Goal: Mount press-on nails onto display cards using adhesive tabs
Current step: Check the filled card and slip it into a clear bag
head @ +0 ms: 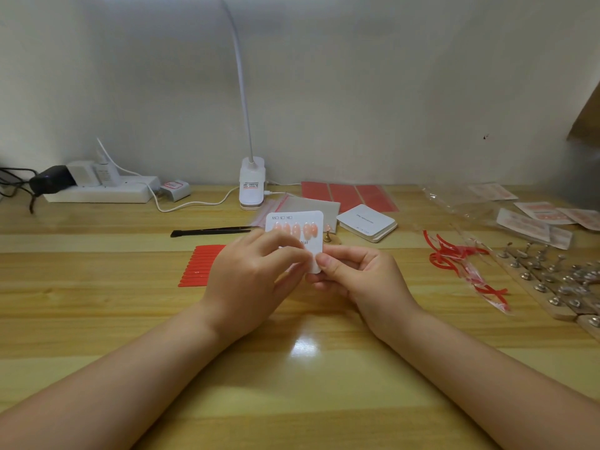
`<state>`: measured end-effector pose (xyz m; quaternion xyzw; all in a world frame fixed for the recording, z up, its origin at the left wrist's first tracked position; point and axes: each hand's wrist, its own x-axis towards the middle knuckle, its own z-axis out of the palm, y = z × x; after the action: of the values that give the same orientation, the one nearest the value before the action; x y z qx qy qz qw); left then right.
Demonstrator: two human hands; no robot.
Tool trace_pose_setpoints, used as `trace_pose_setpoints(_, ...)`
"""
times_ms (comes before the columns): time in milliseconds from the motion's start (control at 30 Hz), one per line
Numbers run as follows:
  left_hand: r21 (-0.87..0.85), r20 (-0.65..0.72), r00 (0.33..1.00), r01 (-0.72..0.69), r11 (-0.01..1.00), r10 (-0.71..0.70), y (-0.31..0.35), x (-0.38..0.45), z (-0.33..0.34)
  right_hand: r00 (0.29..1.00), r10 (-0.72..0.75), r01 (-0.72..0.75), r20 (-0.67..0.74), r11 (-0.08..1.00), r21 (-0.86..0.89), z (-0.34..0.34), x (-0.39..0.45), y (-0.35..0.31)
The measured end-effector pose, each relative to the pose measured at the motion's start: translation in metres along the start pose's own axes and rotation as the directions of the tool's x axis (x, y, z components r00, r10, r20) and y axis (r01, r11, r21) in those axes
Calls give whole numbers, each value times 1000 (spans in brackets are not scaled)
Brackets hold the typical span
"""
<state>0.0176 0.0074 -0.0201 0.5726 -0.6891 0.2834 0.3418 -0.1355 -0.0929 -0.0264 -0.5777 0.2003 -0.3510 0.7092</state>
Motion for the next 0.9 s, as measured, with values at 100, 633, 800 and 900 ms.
trace_pose_setpoints(100, -25, -6, 999, 44, 999, -45, 0, -2, 2, 1000, -1, 1, -1, 1000, -10, 1, 0, 0)
trace_pose_setpoints(633, 39, -52, 998, -33, 999, 35, 1, 1, -1, 1000, 2, -2, 5, 1000, -15, 2, -1, 1)
trace_pose_setpoints(800, 98, -56, 996, -64, 993, 70, 4, 3, -2, 1000, 8, -8, -3, 1000, -9, 3, -1, 0)
trace_pose_setpoints(900, 44, -65, 998, 17, 999, -14, 4, 3, 0, 999, 12, -12, -31, 1000, -12, 2, 0, -1)
